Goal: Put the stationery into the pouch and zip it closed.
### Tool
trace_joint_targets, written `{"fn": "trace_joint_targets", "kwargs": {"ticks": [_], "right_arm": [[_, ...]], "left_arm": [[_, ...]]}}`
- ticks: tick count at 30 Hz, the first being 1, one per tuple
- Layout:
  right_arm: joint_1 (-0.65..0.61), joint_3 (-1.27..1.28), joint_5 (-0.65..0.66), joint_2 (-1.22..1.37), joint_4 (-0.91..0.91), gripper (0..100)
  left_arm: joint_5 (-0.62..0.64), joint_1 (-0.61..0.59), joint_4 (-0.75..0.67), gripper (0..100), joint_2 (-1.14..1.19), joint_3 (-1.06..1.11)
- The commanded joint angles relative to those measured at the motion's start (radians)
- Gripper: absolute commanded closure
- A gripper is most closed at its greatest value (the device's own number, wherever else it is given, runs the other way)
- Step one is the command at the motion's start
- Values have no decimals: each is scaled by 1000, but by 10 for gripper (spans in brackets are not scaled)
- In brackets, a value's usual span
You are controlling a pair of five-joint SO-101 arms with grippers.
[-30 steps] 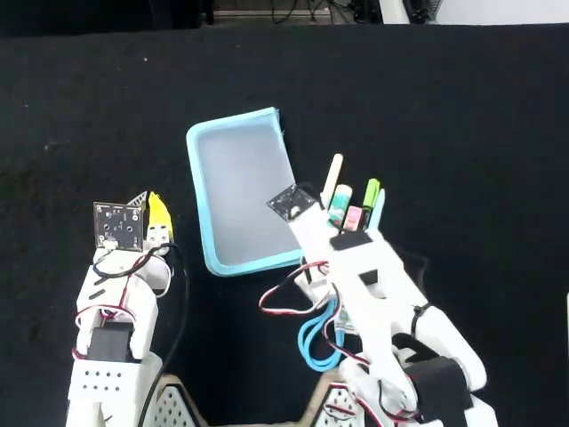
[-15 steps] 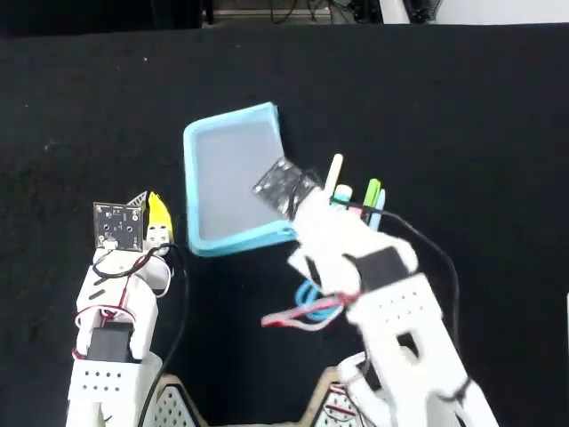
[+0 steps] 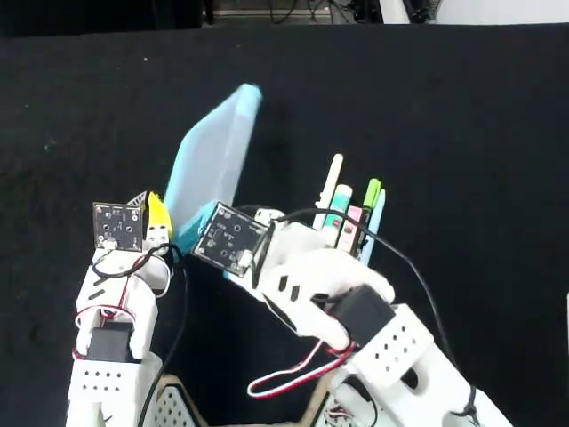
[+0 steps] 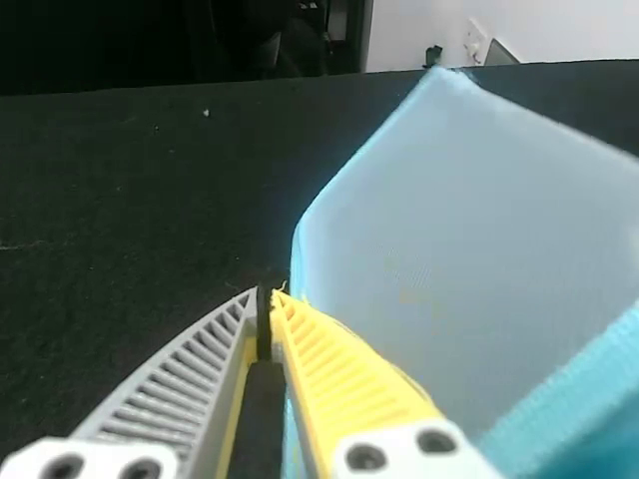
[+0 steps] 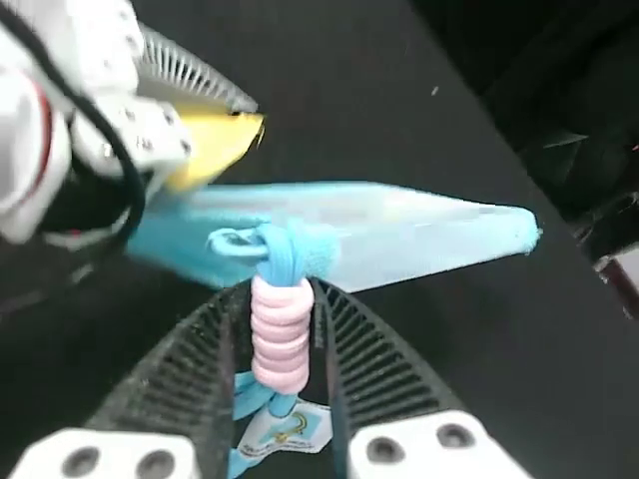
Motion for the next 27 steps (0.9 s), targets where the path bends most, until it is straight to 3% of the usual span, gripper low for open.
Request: {"fn": "trace_joint_targets", "kwargs": {"ticks": [1,4,10,20,27], "right_arm": [[-17,1,-137,-42,-104,988],[-41,64,-203,-45,-203,988],[-71,223,-199,-45,-384,988],[-29,334,-209,-153,-391,988],[-41,341,-313,-292,-388,987]], "left_arm": [[9,4,-18,970,-5,21],[5,50,-18,970,3,21],[3,180,28,970,-3,21],[3,189,28,970,3,21],[11,209,29,970,3,21]]}}
